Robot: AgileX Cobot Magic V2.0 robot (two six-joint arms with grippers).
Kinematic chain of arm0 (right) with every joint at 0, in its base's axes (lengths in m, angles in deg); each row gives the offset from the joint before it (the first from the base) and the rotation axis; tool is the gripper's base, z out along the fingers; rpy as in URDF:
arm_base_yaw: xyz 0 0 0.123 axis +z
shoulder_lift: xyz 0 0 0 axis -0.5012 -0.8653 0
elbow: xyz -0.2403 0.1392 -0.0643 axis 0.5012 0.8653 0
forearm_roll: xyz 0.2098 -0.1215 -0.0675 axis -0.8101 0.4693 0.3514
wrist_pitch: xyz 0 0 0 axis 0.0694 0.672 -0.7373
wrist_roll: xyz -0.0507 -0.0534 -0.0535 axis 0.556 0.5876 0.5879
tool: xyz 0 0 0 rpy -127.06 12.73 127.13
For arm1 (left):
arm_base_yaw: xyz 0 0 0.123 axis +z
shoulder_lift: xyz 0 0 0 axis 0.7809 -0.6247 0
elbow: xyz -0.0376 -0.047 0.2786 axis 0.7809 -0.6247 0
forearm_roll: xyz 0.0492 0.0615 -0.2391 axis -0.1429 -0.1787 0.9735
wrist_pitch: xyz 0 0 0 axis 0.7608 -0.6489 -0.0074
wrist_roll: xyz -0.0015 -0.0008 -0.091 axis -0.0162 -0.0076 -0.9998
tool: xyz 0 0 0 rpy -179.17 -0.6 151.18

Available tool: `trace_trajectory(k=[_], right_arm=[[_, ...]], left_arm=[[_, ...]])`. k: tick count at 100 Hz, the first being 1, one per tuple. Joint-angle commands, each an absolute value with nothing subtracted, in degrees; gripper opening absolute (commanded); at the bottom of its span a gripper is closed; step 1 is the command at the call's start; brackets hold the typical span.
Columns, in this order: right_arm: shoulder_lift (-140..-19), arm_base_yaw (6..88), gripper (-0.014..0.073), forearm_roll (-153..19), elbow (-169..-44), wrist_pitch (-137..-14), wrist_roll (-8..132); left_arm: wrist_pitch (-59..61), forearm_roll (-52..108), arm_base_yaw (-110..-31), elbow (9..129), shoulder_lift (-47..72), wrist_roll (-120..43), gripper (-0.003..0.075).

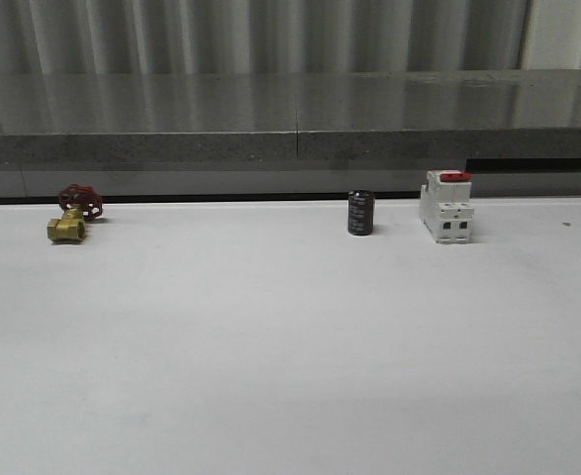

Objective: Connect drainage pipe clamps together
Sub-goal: 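Grasp the clamp half's end tab with the left gripper and lift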

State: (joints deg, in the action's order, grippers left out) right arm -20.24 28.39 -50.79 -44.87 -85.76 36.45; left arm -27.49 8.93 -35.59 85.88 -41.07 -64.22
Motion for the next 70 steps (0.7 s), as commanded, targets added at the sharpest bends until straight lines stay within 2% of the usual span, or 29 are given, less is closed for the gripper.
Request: trace_trajectory(k=[1,56,63,70], right_arm=[[-19.1,28.4,-0.0067,-50.6,-45.7,-90.5,36.8],[-19.1,28.4,-0.0067,-50.6,-45.7,-90.5,36.8],[-19.1,28.4,-0.0067,-50.6,-45.7,-90.5,36.8],[-19.1,28.4,-0.0067,-50.6,-45.7,-90.5,36.8]], left_arm=[[-26.2,9.1,-35.6,87.6,-39.3,-63.9,0.0586],[-25.3,9.1,-35.6,87.6,-42.6,-63.9,0.0580],[-25.3,9.2,-35.6,87.6,-42.6,-63.9,0.0535],[-25.5,9.6,-35.6,87.6,-42.6,-63.9,0.0431]])
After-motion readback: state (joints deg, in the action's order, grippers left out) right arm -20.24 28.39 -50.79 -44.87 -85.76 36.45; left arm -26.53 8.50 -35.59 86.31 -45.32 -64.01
